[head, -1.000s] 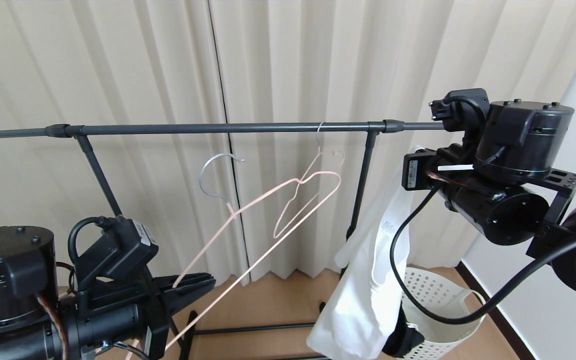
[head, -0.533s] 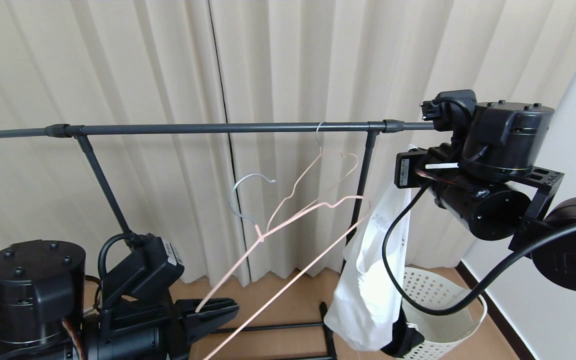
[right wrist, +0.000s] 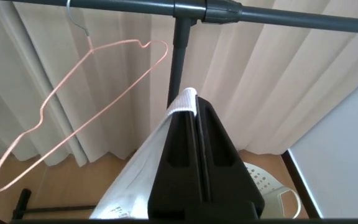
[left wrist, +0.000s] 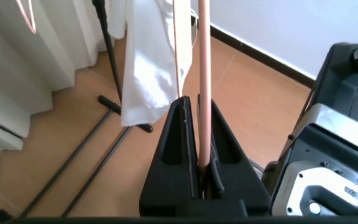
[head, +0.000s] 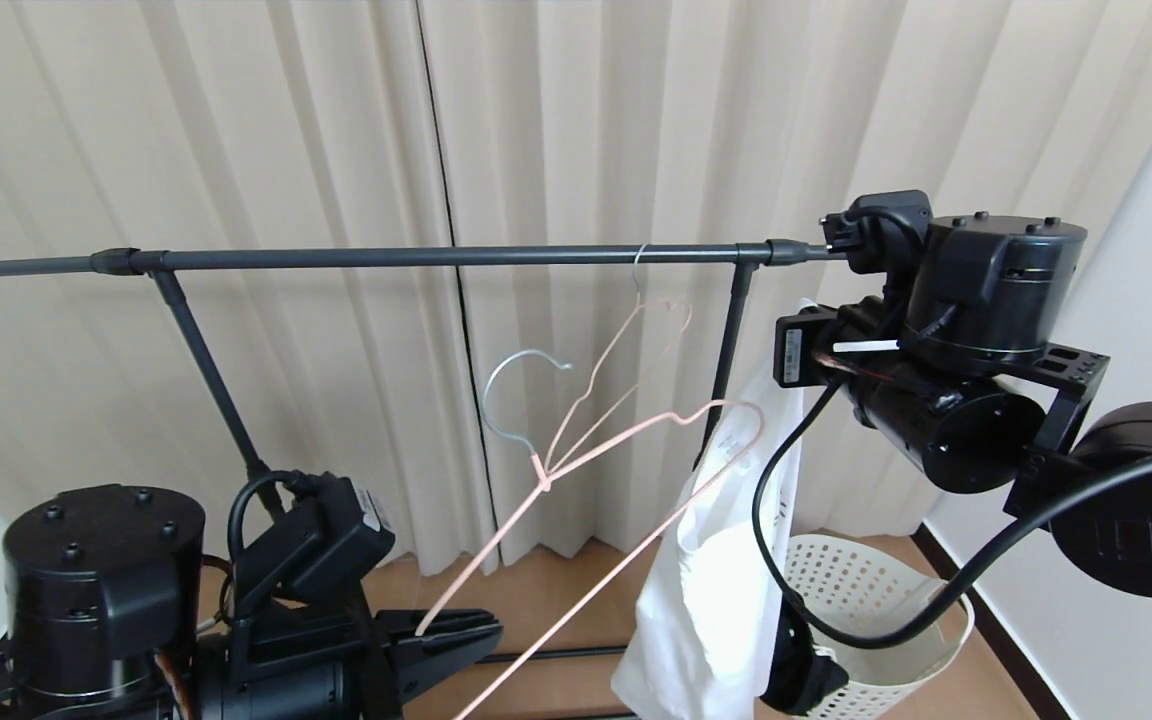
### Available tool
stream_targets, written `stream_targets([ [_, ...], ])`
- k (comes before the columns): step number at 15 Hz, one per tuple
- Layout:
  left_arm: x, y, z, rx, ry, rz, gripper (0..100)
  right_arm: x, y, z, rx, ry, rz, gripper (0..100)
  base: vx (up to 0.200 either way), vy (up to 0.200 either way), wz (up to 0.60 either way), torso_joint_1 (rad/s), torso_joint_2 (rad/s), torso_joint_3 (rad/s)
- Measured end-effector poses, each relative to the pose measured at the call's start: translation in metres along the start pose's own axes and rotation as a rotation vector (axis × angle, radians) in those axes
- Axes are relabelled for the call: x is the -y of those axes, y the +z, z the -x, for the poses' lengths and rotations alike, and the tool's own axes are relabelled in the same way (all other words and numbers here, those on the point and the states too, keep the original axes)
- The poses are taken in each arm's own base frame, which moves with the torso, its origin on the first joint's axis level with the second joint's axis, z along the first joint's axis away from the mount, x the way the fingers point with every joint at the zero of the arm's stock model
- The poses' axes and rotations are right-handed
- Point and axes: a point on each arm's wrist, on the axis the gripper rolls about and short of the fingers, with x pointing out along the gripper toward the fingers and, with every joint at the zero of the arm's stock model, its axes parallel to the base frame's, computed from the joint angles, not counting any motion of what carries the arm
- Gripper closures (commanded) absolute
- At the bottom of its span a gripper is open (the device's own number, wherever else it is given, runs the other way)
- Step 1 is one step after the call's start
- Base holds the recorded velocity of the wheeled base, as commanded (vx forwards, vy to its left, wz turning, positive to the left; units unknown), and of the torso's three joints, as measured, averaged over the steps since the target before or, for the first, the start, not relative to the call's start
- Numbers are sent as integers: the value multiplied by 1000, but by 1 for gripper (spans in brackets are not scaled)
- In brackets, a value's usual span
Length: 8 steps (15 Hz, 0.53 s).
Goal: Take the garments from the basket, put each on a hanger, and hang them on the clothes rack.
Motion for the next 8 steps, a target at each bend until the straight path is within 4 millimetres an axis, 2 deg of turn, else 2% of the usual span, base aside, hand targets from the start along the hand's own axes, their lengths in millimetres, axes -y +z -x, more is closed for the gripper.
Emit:
stream_targets([
  [8,-2,7,-14,49,49,37,100,-18,-6,16,-11,38,22,100,0,0,0,0,0,0],
])
